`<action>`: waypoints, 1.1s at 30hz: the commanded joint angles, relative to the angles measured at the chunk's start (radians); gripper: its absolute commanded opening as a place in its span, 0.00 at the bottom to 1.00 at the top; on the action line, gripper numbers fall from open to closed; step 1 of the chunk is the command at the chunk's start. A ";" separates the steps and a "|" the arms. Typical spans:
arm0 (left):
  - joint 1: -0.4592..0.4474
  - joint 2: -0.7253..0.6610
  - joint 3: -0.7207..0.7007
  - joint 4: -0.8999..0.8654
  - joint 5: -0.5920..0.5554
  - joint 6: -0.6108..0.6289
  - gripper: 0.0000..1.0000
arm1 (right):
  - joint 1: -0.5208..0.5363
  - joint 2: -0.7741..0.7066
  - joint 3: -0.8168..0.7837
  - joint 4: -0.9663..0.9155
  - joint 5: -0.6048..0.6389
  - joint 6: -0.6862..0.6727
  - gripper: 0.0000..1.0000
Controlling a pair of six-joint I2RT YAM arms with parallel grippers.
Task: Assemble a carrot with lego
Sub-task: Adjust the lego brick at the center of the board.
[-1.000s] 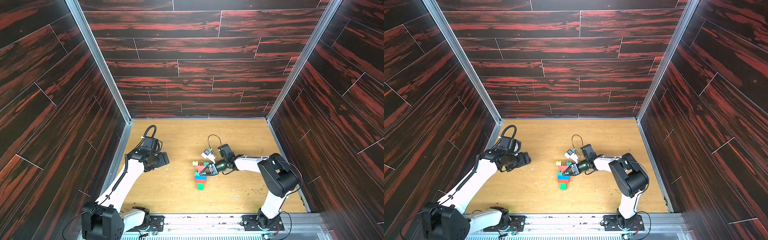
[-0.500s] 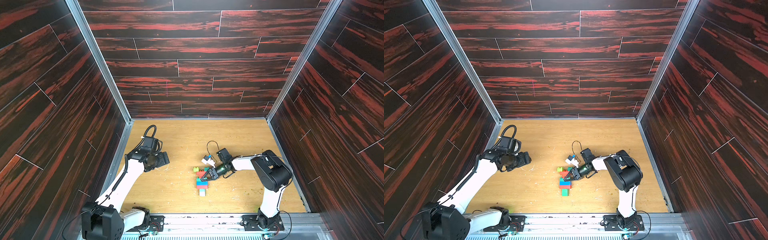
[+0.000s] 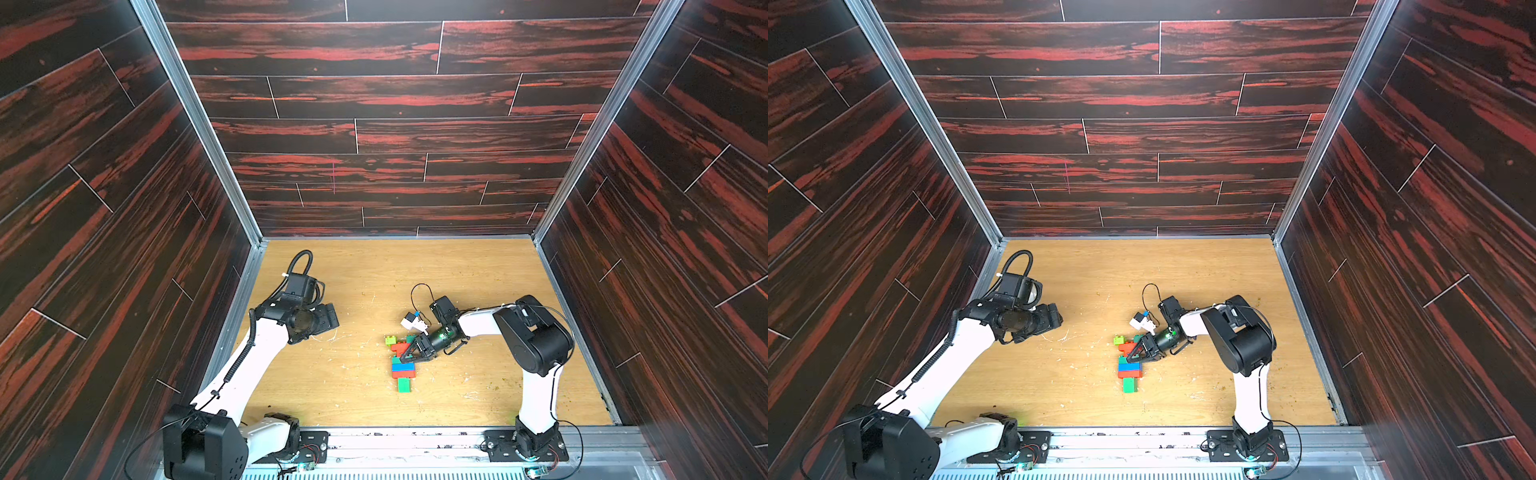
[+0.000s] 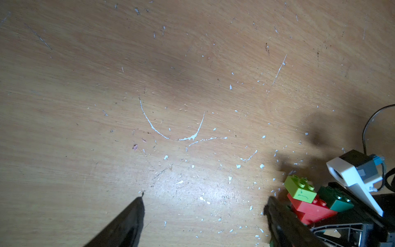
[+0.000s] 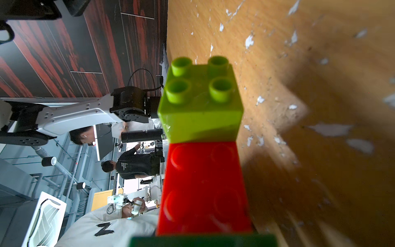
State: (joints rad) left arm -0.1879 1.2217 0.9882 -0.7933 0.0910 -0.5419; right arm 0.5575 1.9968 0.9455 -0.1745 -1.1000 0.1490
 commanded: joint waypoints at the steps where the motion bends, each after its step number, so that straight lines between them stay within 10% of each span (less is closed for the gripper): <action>1: 0.005 -0.034 -0.016 -0.004 0.003 0.005 0.90 | -0.003 0.039 0.023 -0.047 -0.030 -0.019 0.24; 33: 0.005 -0.063 -0.020 -0.015 -0.010 0.010 0.90 | -0.012 0.074 0.059 -0.111 0.045 -0.001 0.47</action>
State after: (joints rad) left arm -0.1879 1.1870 0.9794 -0.7925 0.0902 -0.5415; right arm 0.5526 2.0476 0.9939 -0.2516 -1.0763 0.1501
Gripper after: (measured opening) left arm 0.903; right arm 0.468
